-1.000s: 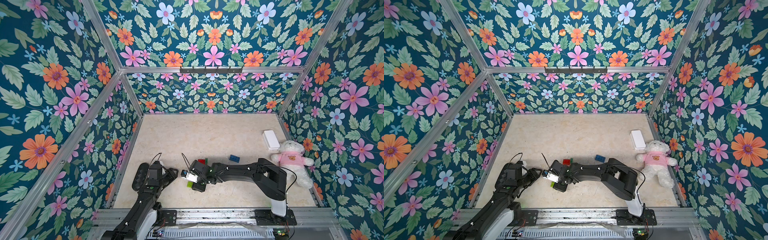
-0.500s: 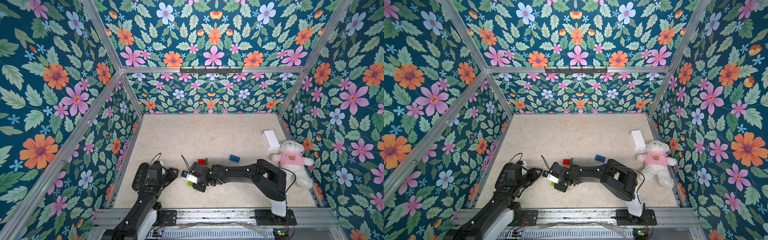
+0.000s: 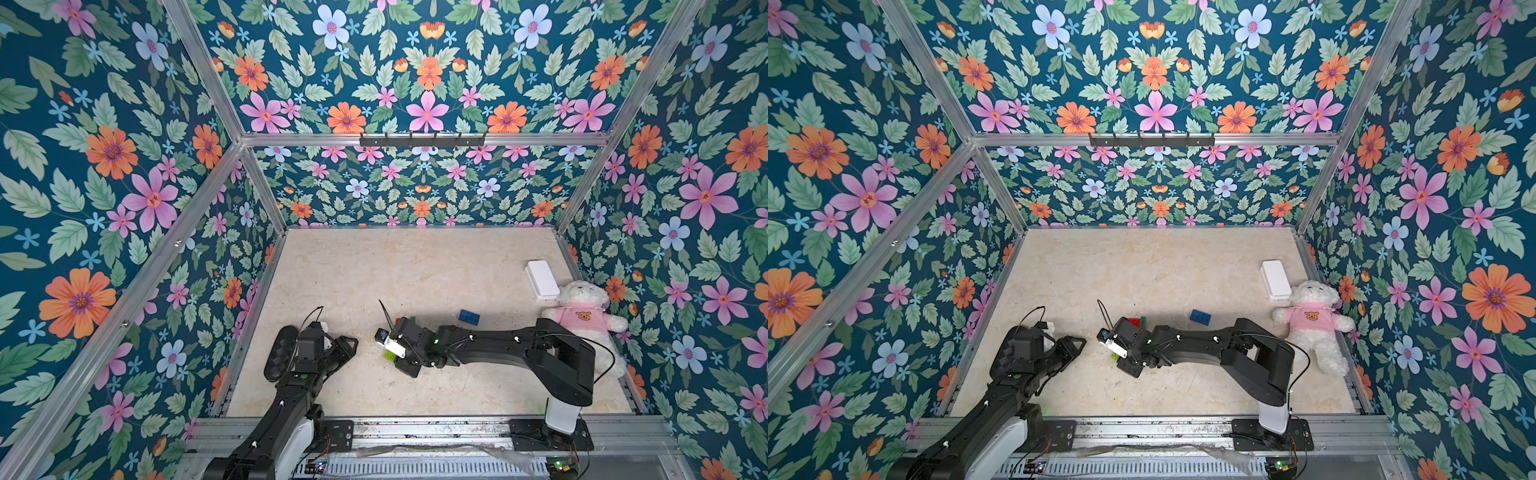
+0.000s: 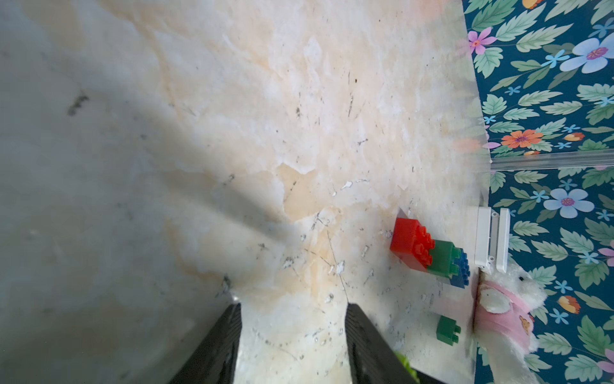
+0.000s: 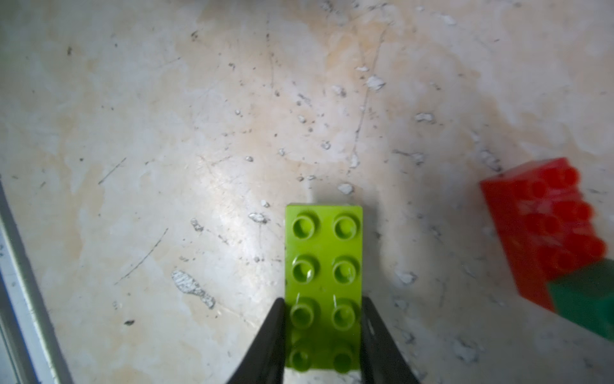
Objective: Assemble the number 5 with lego
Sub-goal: Pick up the lego brick from the center of the board, then adjust the lego brick at the center of the board.
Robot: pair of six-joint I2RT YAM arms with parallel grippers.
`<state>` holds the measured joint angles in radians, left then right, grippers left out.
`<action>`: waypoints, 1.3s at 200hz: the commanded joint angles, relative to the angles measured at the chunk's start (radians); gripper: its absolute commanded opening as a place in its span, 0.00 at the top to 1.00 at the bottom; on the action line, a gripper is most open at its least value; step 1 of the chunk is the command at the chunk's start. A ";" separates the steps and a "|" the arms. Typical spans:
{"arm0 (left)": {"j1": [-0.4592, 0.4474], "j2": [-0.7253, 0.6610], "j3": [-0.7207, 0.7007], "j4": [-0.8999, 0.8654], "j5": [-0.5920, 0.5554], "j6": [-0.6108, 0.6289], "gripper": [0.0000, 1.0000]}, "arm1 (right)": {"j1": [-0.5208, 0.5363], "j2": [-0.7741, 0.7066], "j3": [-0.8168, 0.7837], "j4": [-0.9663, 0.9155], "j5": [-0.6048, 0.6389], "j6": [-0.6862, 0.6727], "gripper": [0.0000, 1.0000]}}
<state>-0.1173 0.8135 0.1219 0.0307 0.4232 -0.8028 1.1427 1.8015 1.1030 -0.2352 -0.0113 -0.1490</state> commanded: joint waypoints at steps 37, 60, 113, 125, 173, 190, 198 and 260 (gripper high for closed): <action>-0.104 0.035 -0.018 0.155 0.027 -0.070 0.55 | -0.107 -0.193 -0.089 0.084 0.004 0.149 0.82; -0.239 0.120 -0.009 0.263 -0.037 -0.121 0.58 | -0.152 -0.223 -0.102 0.101 0.009 0.198 0.82; -0.380 0.365 0.053 0.464 -0.094 -0.167 0.65 | -0.228 -0.235 -0.114 0.114 0.033 0.278 0.82; -0.405 0.418 0.074 0.500 -0.101 -0.169 0.66 | -0.234 -0.232 -0.116 0.118 0.040 0.284 0.82; -0.458 0.635 0.142 0.661 -0.090 -0.204 0.69 | -0.265 -0.239 -0.119 0.129 0.057 0.311 0.82; -0.465 0.683 0.158 0.681 -0.097 -0.204 0.69 | -0.265 -0.243 -0.121 0.133 0.060 0.314 0.82; -0.465 0.702 0.163 0.694 -0.098 -0.202 0.70 | -0.265 -0.243 -0.120 0.134 0.063 0.316 0.82; -0.465 0.807 0.228 0.702 -0.128 -0.163 0.78 | -0.265 -0.231 -0.118 0.142 0.047 0.322 0.82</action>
<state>-0.5827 1.5963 0.3290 0.7559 0.3302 -0.9936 0.8768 1.5654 0.9810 -0.1150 0.0402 0.1627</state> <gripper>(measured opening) 0.226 0.339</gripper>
